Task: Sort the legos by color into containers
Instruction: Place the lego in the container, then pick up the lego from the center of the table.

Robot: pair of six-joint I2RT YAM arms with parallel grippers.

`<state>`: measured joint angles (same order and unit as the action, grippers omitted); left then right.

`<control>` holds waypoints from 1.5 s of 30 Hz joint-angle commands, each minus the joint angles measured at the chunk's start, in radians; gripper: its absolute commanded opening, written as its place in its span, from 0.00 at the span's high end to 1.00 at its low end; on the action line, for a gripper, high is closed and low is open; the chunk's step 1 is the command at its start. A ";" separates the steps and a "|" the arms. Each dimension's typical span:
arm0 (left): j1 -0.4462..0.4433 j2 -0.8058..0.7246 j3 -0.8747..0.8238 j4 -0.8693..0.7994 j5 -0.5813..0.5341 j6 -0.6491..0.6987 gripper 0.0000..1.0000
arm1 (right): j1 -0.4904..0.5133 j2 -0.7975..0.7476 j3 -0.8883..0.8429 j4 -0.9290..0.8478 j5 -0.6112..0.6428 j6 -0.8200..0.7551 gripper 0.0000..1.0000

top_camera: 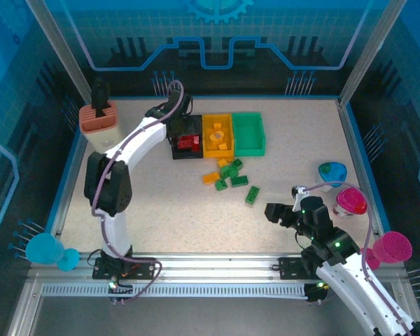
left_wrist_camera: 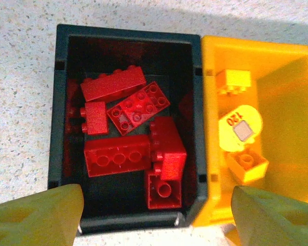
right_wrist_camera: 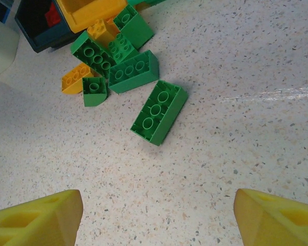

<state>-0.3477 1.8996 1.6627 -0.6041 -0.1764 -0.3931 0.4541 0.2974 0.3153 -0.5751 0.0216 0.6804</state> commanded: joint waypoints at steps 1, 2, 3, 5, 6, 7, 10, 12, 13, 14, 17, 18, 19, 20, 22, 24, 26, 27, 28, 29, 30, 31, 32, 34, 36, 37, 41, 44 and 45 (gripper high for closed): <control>0.001 -0.162 -0.057 0.037 0.030 -0.020 0.23 | -0.014 0.033 0.028 0.023 0.000 -0.008 0.20; -0.002 -0.198 -0.088 0.050 0.032 -0.024 0.23 | -0.014 0.047 0.030 0.034 -0.004 -0.010 0.20; -0.008 -0.245 -0.132 0.068 0.035 -0.027 0.23 | -0.014 0.065 0.035 0.048 -0.008 -0.013 0.19; -0.019 -0.333 -0.223 0.100 0.032 -0.039 0.23 | -0.014 0.104 0.050 0.075 -0.012 -0.026 0.19; -0.027 -0.384 -0.281 0.120 0.030 -0.050 0.23 | -0.013 0.130 0.064 0.088 -0.012 -0.036 0.18; -0.034 -0.435 -0.341 0.142 0.038 -0.057 0.22 | -0.013 0.161 0.080 0.101 -0.012 -0.049 0.18; -0.067 -0.578 -0.534 0.221 0.058 -0.067 0.23 | -0.009 0.258 0.134 0.139 -0.014 -0.088 0.17; -0.095 -0.687 -0.667 0.260 0.048 -0.081 0.23 | -0.006 0.330 0.176 0.167 -0.017 -0.117 0.16; -0.107 -0.736 -0.726 0.272 0.047 -0.092 0.23 | -0.002 0.375 0.202 0.178 -0.018 -0.130 0.16; -0.117 -0.781 -0.774 0.273 0.046 -0.103 0.23 | 0.003 0.412 0.224 0.184 -0.019 -0.146 0.16; -0.159 -0.911 -0.903 0.245 0.042 -0.136 0.23 | 0.030 0.541 0.305 0.203 -0.003 -0.197 0.16; -0.176 -0.955 -0.940 0.227 0.039 -0.148 0.23 | 0.044 0.586 0.336 0.205 0.014 -0.217 0.16; -0.197 -0.996 -0.977 0.207 0.037 -0.167 0.23 | 0.058 0.636 0.369 0.208 0.033 -0.239 0.15; -0.213 -1.032 -1.008 0.187 0.038 -0.181 0.23 | 0.067 0.678 0.394 0.211 0.044 -0.260 0.15; -0.269 -1.114 -1.076 0.153 0.035 -0.220 0.23 | 0.084 0.781 0.468 0.206 0.038 -0.298 0.14; -0.329 -1.193 -1.127 0.112 0.012 -0.262 0.23 | 0.100 0.887 0.546 0.189 0.040 -0.327 0.12; -0.383 -1.262 -1.167 0.069 -0.010 -0.312 0.23 | 0.116 0.978 0.620 0.181 0.046 -0.351 0.11; -0.410 -1.296 -1.182 0.052 -0.016 -0.338 0.24 | 0.123 1.023 0.652 0.179 0.045 -0.363 0.11; -0.438 -1.325 -1.192 0.038 -0.020 -0.359 0.24 | 0.129 1.067 0.683 0.175 0.042 -0.369 0.11; -0.460 -1.347 -1.197 0.026 -0.027 -0.374 0.24 | 0.135 1.100 0.708 0.173 0.044 -0.376 0.11; -0.490 -1.370 -1.202 0.011 -0.040 -0.387 0.23 | 0.143 1.147 0.737 0.168 0.048 -0.382 0.11; -0.516 -1.386 -1.204 -0.006 -0.058 -0.400 0.23 | 0.149 1.192 0.773 0.155 0.052 -0.388 0.12; -0.536 -1.398 -1.204 -0.022 -0.075 -0.409 0.23 | 0.155 1.231 0.803 0.137 0.057 -0.389 0.12; -0.576 -1.416 -1.206 -0.047 -0.108 -0.426 0.23 | 0.171 1.314 0.868 0.095 0.071 -0.386 0.13; -0.602 -1.424 -1.210 -0.061 -0.130 -0.439 0.23 | 0.193 1.377 0.908 0.075 0.090 -0.386 0.14; -0.614 -1.426 -1.212 -0.062 -0.137 -0.444 0.23 | 0.202 1.401 0.923 0.072 0.105 -0.385 0.14; -0.641 -1.426 -1.221 -0.050 -0.150 -0.454 0.23 | 0.216 1.476 0.963 0.056 0.128 -0.375 0.15; -0.648 -1.426 -1.220 -0.046 -0.156 -0.452 0.23 | 0.221 1.512 0.982 0.054 0.154 -0.372 0.16; -0.648 -1.426 -1.221 -0.049 -0.158 -0.451 0.23 | 0.221 1.521 0.982 0.061 0.157 -0.372 0.16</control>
<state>-0.9886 0.4820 0.4541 -0.6331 -0.3000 -0.8261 0.6685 1.7931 1.2613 -0.4858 0.1360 0.3130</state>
